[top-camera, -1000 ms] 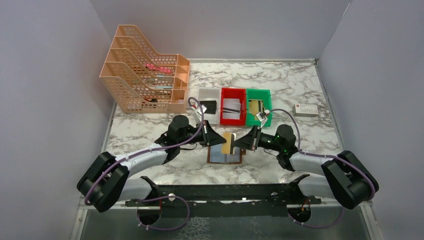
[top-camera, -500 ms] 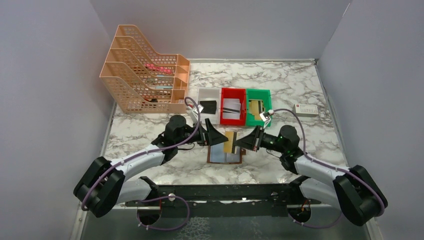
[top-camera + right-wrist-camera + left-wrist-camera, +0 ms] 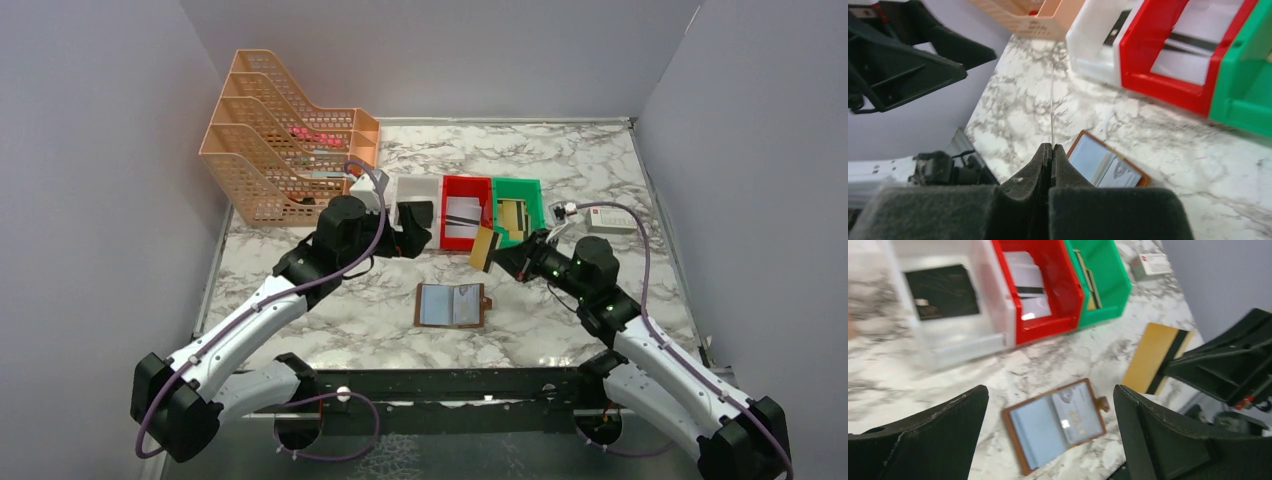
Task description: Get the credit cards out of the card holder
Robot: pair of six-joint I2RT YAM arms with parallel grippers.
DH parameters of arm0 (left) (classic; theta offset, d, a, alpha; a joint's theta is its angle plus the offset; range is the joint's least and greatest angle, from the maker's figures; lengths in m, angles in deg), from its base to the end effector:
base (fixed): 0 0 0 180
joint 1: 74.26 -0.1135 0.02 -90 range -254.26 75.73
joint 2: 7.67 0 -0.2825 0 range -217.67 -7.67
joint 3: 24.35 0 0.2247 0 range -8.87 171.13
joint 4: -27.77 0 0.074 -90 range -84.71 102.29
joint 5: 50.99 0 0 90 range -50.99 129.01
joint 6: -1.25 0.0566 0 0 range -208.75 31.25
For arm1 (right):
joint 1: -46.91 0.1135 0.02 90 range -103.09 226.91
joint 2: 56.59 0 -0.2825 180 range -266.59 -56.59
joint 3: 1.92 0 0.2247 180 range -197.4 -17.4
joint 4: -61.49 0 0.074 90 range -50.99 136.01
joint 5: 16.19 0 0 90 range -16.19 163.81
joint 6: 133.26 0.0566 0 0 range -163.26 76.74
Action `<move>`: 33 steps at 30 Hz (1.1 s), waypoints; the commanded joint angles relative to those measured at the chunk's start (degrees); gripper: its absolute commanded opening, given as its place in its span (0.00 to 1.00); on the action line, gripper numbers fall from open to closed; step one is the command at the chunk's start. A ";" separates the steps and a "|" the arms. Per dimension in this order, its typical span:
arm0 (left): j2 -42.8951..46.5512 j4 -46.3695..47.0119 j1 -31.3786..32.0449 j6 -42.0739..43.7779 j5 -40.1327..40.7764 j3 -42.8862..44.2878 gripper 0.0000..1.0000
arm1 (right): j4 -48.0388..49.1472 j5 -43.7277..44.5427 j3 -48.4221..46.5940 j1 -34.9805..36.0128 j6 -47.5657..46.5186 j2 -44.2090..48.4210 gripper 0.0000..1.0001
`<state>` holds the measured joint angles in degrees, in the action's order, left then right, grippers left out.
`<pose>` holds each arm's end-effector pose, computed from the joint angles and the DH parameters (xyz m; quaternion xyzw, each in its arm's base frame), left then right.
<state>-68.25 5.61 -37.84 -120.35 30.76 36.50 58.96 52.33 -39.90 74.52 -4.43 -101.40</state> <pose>0.1775 -0.1411 0.3122 0.0750 0.8239 -0.3618 0.4297 0.1390 0.0961 0.2653 -0.0468 0.7573 0.4671 0.4540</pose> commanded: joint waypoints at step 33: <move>11.81 -20.30 -0.37 19.99 38.82 -1.26 0.99 | -16.90 32.39 -29.41 -0.46 -55.24 -26.45 0.01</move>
<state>-59.00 -14.83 -37.91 -101.05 66.32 35.60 43.11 84.81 -68.43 74.52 -48.17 -126.30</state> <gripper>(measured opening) 0.989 0.016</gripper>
